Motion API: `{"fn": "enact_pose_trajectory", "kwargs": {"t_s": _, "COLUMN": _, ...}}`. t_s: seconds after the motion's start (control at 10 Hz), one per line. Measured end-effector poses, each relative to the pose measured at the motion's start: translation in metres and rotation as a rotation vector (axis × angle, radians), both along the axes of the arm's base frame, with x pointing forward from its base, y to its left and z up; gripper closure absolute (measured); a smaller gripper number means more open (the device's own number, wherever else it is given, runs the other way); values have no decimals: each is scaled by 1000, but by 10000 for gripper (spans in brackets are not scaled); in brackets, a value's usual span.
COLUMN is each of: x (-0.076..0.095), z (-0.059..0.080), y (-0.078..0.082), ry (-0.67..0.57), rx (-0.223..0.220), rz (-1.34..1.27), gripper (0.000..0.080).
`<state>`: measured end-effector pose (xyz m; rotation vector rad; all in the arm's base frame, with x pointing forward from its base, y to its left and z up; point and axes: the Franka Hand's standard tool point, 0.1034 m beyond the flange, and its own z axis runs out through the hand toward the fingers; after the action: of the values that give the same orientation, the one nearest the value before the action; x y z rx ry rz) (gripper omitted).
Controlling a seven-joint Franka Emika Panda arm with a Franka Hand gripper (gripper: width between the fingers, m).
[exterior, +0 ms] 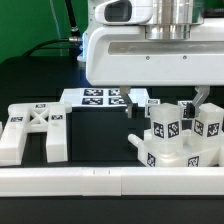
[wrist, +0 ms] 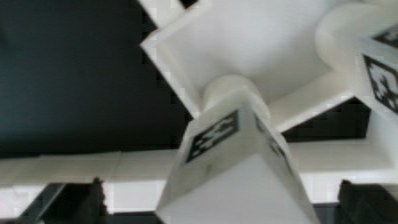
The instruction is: Assemble chair
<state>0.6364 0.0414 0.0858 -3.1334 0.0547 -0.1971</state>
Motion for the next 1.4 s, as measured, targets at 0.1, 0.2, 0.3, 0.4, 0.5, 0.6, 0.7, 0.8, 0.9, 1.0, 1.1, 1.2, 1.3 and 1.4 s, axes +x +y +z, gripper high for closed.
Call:
{"fn": "enact_pose_trajectory", "kwargs": {"t_s": 0.1, "x": 0, "z": 0, "y": 0, "ry": 0, "rx": -6, "rz": 48, "gripper": 150}}
{"fn": "enact_pose_trajectory", "kwargs": {"t_s": 0.2, "x": 0, "z": 0, "y": -1, "ry": 2, "rx": -37, "rz": 174, "gripper": 150}}
{"fn": "enact_pose_trajectory", "kwargs": {"t_s": 0.3, "x": 0, "z": 0, "y": -2, "ry": 3, "rx": -44, "rz": 210, "gripper": 150}}
{"fn": "enact_pose_trajectory", "kwargs": {"t_s": 0.4, "x": 0, "z": 0, "y": -2, "ry": 3, "rx": -44, "rz": 209, "gripper": 195}}
{"fn": "enact_pose_trajectory", "kwargs": {"t_s": 0.5, "x": 0, "z": 0, "y": -2, "ry": 3, "rx": -44, "rz": 208, "gripper": 195}}
{"fn": "enact_pose_trajectory", "kwargs": {"t_s": 0.6, "x": 0, "z": 0, "y": -2, "ry": 3, "rx": -42, "rz": 194, "gripper": 331}}
{"fn": "enact_pose_trajectory", "kwargs": {"t_s": 0.7, "x": 0, "z": 0, "y": -2, "ry": 2, "rx": -39, "rz": 174, "gripper": 479}}
{"fn": "enact_pose_trajectory", "kwargs": {"t_s": 0.8, "x": 1, "z": 1, "y": -2, "ry": -1, "rx": -39, "rz": 175, "gripper": 479}}
{"fn": "enact_pose_trajectory", "kwargs": {"t_s": 0.9, "x": 1, "z": 2, "y": -1, "ry": -2, "rx": -31, "rz": 127, "gripper": 502}}
{"fn": "enact_pose_trajectory", "kwargs": {"t_s": 1.0, "x": 1, "z": 2, "y": -1, "ry": -3, "rx": -18, "rz": 23, "gripper": 502}}
{"fn": "enact_pose_trajectory", "kwargs": {"t_s": 1.1, "x": 1, "z": 2, "y": -1, "ry": -4, "rx": -9, "rz": -45, "gripper": 502}}
{"fn": "enact_pose_trajectory", "kwargs": {"t_s": 1.2, "x": 1, "z": 2, "y": 0, "ry": -5, "rx": 6, "rz": -153, "gripper": 502}}
{"fn": "enact_pose_trajectory", "kwargs": {"t_s": 1.3, "x": 1, "z": 1, "y": 3, "ry": -5, "rx": 22, "rz": -272, "gripper": 502}}
{"fn": "enact_pose_trajectory", "kwargs": {"t_s": 1.4, "x": 1, "z": 1, "y": 4, "ry": -8, "rx": 35, "rz": -369, "gripper": 503}}
